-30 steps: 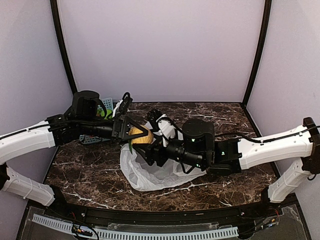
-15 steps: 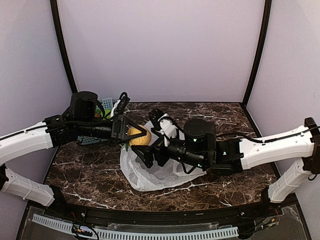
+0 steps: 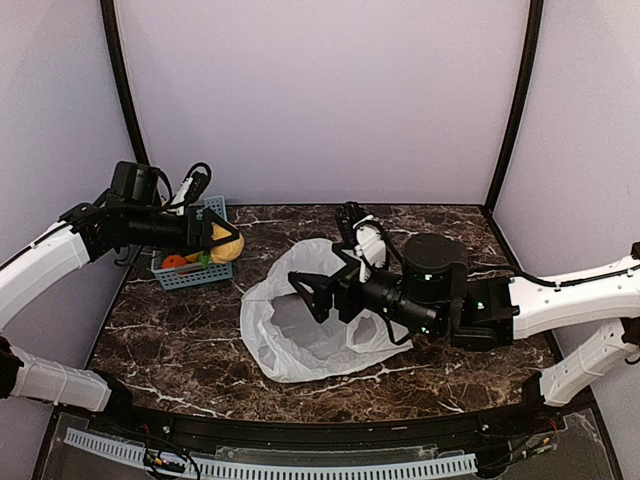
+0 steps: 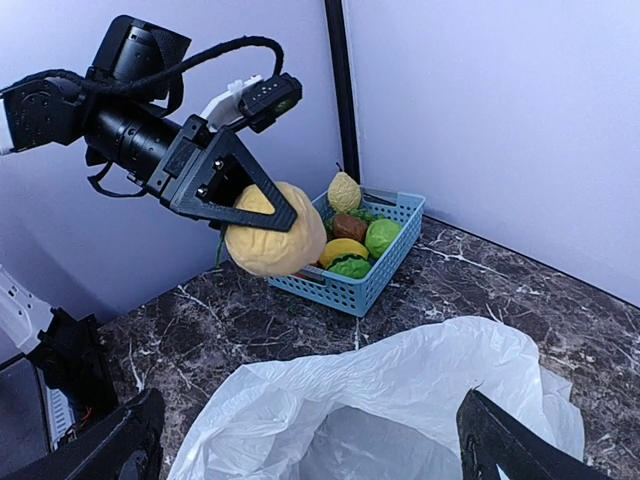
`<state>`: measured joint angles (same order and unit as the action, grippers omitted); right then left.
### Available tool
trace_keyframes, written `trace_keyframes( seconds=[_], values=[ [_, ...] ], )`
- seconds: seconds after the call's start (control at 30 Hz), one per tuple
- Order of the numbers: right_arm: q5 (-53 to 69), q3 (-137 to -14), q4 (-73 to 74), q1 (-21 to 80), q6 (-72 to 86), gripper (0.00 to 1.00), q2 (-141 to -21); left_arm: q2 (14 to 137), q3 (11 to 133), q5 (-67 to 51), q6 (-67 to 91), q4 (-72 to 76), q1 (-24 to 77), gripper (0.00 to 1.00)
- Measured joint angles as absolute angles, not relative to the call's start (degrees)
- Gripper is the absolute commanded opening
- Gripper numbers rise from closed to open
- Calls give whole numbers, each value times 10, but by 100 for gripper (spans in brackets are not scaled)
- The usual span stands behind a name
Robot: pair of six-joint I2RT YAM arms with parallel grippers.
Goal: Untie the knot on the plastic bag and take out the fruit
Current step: Place the fake fruit in the bin.
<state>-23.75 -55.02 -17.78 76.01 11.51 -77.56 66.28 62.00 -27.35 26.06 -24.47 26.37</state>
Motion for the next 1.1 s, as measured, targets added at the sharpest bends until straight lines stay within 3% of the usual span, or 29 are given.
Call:
trace_keyframes(
  seconds=[0.47, 1.1],
  values=[
    [-286, -548, -145, 758, 128, 99, -773, 780, 659, -192, 99, -318, 27, 27],
    [-296, -547, -125, 751, 155, 99, -763, 960, 729, -49, 18, -248, -20, 26]
  ],
)
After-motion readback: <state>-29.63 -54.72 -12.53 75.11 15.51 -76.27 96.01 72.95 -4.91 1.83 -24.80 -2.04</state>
